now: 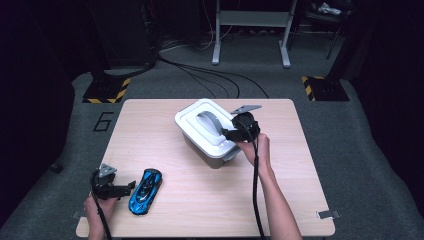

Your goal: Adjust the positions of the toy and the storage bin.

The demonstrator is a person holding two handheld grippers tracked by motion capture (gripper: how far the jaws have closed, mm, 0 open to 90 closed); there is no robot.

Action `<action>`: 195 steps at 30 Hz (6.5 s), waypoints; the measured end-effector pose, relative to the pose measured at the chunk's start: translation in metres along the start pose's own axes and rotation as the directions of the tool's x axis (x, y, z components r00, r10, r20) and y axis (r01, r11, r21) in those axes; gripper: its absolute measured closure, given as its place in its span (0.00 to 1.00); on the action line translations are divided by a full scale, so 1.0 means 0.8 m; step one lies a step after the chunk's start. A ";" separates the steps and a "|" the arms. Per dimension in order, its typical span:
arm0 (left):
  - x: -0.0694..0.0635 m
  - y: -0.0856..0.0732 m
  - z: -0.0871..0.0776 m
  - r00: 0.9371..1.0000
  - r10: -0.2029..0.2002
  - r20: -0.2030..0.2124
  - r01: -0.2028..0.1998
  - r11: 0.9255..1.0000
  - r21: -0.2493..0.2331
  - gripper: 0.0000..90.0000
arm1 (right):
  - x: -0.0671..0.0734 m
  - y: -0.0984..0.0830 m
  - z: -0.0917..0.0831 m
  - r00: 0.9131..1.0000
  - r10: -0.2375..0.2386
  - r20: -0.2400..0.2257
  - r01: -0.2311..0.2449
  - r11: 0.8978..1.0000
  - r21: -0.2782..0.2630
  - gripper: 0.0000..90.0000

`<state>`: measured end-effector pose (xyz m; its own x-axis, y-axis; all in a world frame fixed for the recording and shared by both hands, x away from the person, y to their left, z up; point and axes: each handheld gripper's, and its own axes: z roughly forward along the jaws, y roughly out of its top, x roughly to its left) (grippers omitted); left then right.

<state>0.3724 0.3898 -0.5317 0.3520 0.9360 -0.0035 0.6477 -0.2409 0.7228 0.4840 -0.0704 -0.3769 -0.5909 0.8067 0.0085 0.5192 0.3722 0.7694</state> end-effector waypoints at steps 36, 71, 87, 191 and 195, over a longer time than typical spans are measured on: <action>0.000 0.000 0.000 1.000 0.000 0.000 0.000 1.000 0.001 0.02 | 0.017 0.027 0.025 0.998 0.037 0.057 -0.039 0.999 0.037 0.74; 0.000 0.000 0.000 1.000 -0.001 0.000 0.001 1.000 -0.003 0.01 | -0.067 -0.059 -0.031 0.975 0.215 0.047 -0.215 0.977 -0.009 0.67; 0.000 0.000 0.000 1.000 0.000 -0.001 0.000 1.000 0.000 0.02 | -0.036 -0.073 -0.039 0.973 0.229 0.006 -0.229 0.973 -0.026 0.61; 0.012 0.077 -0.069 0.996 -0.073 0.060 0.078 0.992 -0.101 0.01 | -0.010 -0.245 0.003 0.963 0.170 0.211 -0.186 0.981 0.059 0.00; 0.005 0.095 -0.078 0.996 -0.057 0.070 0.064 0.993 -0.104 0.01 | -0.011 -0.245 0.003 0.963 0.169 0.210 -0.184 0.981 0.058 0.00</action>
<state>0.3808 0.3917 -0.4338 0.3610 0.9279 -0.0926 0.5954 -0.1529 0.7888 0.3888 -0.1489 -0.5294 -0.3516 0.9361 0.0035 0.6544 0.2431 0.7160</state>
